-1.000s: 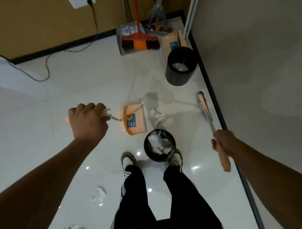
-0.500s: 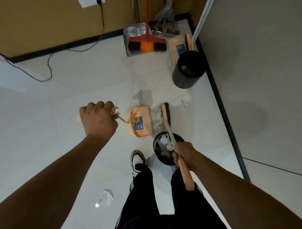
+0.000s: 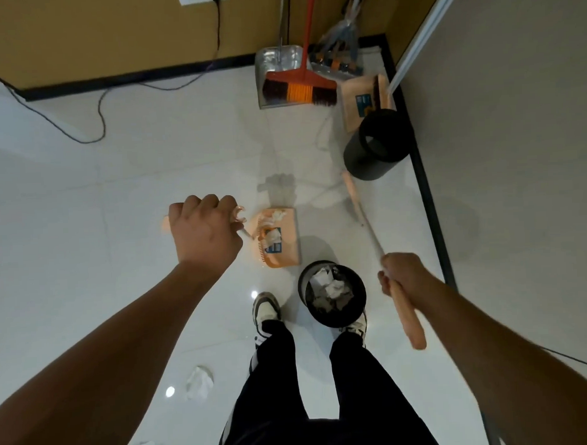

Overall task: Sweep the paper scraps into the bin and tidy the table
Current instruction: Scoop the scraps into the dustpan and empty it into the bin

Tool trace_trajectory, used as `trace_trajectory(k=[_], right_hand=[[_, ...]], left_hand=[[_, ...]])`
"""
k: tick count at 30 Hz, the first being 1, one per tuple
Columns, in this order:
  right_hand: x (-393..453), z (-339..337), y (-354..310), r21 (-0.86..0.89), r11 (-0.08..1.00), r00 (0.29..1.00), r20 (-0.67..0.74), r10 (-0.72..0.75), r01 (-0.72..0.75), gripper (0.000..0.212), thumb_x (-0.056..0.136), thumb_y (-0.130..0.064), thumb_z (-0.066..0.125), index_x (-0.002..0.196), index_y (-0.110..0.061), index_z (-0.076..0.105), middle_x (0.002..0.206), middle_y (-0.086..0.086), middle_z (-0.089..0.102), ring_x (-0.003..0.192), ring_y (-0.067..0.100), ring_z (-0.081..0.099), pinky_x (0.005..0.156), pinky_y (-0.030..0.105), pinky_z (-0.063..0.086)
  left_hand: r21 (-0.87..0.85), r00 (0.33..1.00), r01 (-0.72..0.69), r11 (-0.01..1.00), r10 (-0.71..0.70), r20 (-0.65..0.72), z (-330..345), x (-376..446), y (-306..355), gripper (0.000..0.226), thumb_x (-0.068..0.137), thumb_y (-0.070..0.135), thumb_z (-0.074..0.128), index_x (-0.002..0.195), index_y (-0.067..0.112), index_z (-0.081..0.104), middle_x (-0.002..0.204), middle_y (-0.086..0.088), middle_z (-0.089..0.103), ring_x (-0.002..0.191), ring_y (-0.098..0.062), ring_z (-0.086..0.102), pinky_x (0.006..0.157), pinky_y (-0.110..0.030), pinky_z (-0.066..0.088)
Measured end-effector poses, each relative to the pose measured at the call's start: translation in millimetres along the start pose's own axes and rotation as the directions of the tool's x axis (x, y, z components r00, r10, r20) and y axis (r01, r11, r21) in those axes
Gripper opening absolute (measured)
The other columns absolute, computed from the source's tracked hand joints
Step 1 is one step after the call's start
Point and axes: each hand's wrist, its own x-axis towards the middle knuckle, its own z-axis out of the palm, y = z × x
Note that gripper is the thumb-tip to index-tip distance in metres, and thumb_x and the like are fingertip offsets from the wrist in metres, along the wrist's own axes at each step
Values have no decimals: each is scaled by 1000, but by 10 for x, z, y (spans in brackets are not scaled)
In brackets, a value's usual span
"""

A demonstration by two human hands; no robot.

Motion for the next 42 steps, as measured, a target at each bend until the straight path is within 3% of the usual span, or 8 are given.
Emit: trace_trajectory(k=[5, 14, 17, 21, 26, 30, 36, 42], right_hand=[[378, -170, -76, -55, 997, 996, -63, 59, -63, 11, 94, -7, 50, 99, -1, 58, 87, 15, 55, 58, 16, 50, 42, 21, 47], [-52, 140, 371, -193, 965, 967, 150, 208, -177, 11, 93, -7, 49, 89, 1, 55, 67, 13, 52, 35, 13, 43, 36, 17, 37], [-247, 68, 333, -177, 974, 937, 292, 191, -143, 12, 98, -14, 47, 97, -2, 51, 66, 9, 51, 35, 8, 40, 33, 16, 35], [-450, 44, 375, -223, 974, 967, 232, 102, -49, 15, 99, -17, 48, 98, -4, 55, 66, 10, 51, 35, 10, 39, 34, 18, 35], [-301, 104, 360, -160, 987, 999, 52, 4, 5, 14, 94, -7, 46, 86, -2, 57, 61, 13, 51, 42, 18, 42, 38, 20, 37], [-94, 297, 419, 16, 998, 998, 34, 57, -58, 12, 91, -3, 45, 86, 0, 56, 66, 12, 51, 44, 15, 45, 39, 19, 40], [-173, 324, 695, 308, 919, 898, 431, 95, -245, 14, 100, -10, 36, 88, -7, 43, 57, 5, 44, 34, 5, 34, 30, 14, 32], [-400, 166, 679, 238, 966, 903, 430, -16, -97, 10, 100, -19, 46, 99, -8, 47, 65, 6, 46, 35, 6, 37, 29, 16, 32]], left_hand=[[8, 999, 2, 1000, -2, -47, 67, 8, 6, 15, 68, 27, 71, 79, 21, 62, 62, 3, 49, 61, -21, 37, 65, -33, 21], [13, 1000, -3, 1000, 4, -9, -1, 17, 127, 16, 69, 25, 71, 80, 18, 63, 63, 1, 52, 62, -26, 45, 66, -34, 25], [9, 1000, 0, 1000, 0, -1, -17, -28, 79, 16, 69, 23, 72, 82, 17, 64, 64, 0, 53, 63, -27, 47, 67, -36, 28], [-1, 1000, 6, 1000, -6, 6, -28, -97, -31, 18, 68, 23, 73, 83, 18, 64, 65, 0, 55, 64, -29, 49, 67, -37, 31], [-13, 1000, 18, 1000, -18, 9, -30, -141, -102, 18, 69, 23, 72, 84, 18, 64, 67, -1, 56, 66, -30, 50, 68, -38, 32], [0, 1000, 12, 1000, -12, 0, -21, -130, -109, 18, 68, 24, 71, 83, 18, 63, 67, -1, 55, 65, -29, 50, 68, -38, 32], [-9, 999, 6, 1000, -6, 38, -50, -121, -87, 18, 69, 23, 70, 84, 17, 62, 69, -2, 57, 68, -30, 50, 69, -38, 31], [-20, 996, 33, 999, -31, 78, -115, -277, -102, 20, 70, 24, 72, 87, 17, 64, 71, -1, 60, 71, -30, 53, 71, -38, 32]])
